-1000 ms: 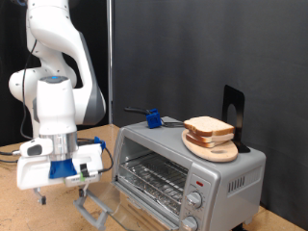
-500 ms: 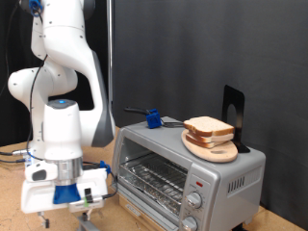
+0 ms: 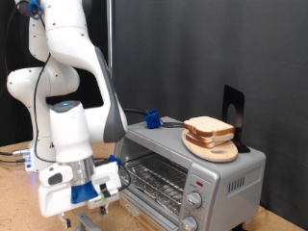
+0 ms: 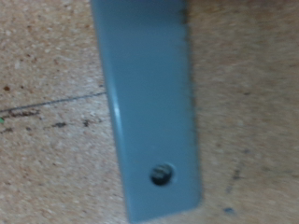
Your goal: Make a piece of toast with the oven
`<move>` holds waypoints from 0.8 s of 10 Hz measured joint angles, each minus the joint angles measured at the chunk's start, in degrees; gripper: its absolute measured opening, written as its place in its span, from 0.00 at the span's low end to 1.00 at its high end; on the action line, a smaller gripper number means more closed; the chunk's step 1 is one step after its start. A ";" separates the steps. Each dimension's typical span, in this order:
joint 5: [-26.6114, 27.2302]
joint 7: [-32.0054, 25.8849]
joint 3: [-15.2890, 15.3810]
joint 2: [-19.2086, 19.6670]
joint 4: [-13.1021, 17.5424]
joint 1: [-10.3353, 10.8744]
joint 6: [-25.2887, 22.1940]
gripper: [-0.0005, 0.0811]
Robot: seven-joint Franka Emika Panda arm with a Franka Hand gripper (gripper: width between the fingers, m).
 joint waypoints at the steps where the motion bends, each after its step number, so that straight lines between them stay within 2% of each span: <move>1: 2.76 -4.44 1.11 -2.46 -0.03 -1.55 -3.92 1.00; 3: 2.80 -9.60 0.93 -7.16 -0.72 -3.14 -10.28 1.00; 5: -0.80 -11.40 -0.25 -12.18 -2.55 -3.98 -15.98 1.00; 6: -0.55 -11.03 -0.18 -11.93 -2.54 -3.95 -15.36 1.00; 8: 3.56 -15.11 -0.56 -12.36 -2.29 -4.36 -17.38 1.00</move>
